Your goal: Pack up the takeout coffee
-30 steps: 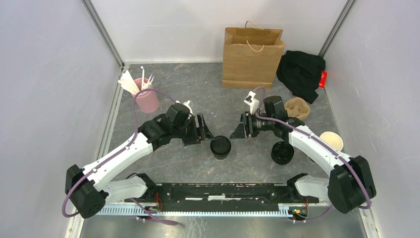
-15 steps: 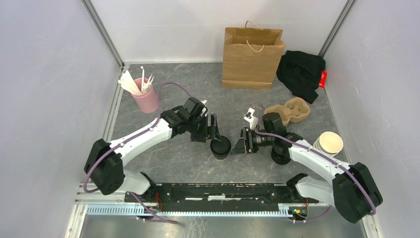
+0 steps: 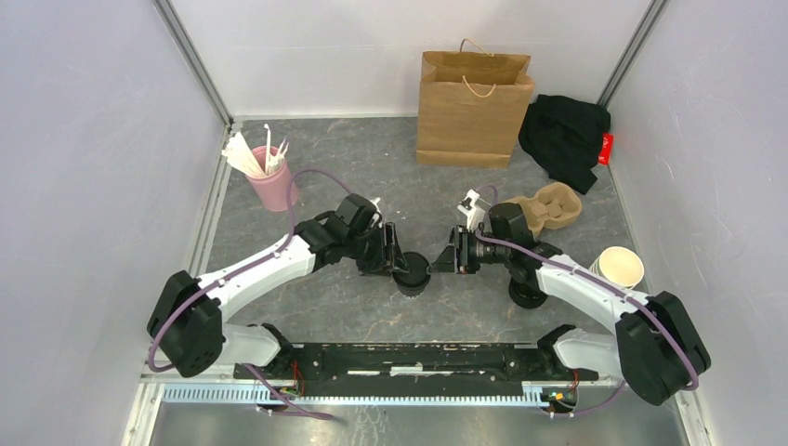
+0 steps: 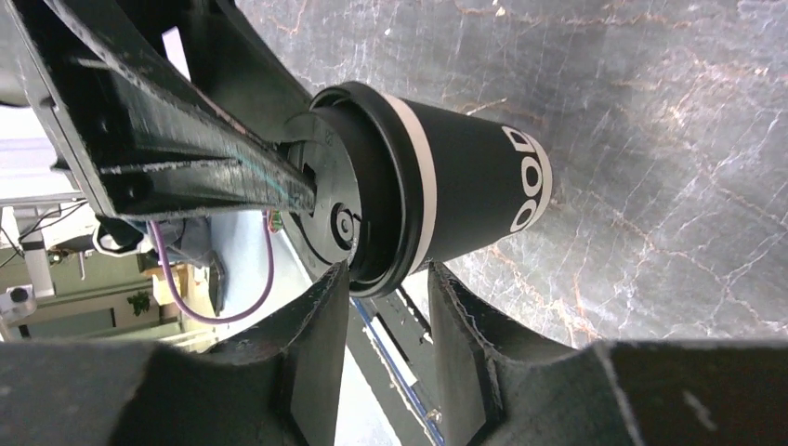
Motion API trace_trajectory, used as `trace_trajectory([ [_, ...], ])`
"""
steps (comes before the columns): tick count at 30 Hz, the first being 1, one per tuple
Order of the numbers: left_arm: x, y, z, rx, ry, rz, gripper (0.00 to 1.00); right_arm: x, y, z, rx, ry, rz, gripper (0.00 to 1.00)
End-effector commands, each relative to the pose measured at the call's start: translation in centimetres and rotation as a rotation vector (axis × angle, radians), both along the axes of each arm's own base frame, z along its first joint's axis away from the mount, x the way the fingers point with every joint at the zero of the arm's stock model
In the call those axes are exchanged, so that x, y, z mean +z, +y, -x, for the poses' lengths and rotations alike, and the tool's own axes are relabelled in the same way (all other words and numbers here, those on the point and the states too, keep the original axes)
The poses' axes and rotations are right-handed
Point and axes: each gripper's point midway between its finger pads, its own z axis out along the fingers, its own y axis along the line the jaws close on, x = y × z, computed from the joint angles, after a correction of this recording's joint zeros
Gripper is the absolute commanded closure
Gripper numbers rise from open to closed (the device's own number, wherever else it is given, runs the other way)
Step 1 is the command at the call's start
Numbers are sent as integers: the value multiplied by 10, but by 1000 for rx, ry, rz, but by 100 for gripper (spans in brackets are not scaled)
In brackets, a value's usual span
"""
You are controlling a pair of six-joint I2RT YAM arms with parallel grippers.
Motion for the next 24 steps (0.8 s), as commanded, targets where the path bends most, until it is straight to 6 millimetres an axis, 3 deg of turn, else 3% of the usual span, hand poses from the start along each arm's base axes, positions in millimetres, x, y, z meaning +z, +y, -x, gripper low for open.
trace_trajectory([
  [1,19,-11,4,33,3,102,40,11,4,-25,-36,-77,22,58],
  [8,20,-17,17,27,42,151,37,6,3,-37,-29,-84,49,56],
  [11,25,-8,19,50,25,130,27,10,4,-37,-6,-78,42,50],
  [15,43,10,12,111,-35,131,5,28,-2,-37,-14,-88,-19,40],
  [17,50,18,11,137,-54,139,3,33,-7,-36,-32,-92,-52,37],
  [21,40,36,5,200,-31,106,13,31,-8,-26,-41,-49,-104,39],
  [24,29,35,1,197,-3,112,23,25,-8,-21,-32,-26,-118,44],
])
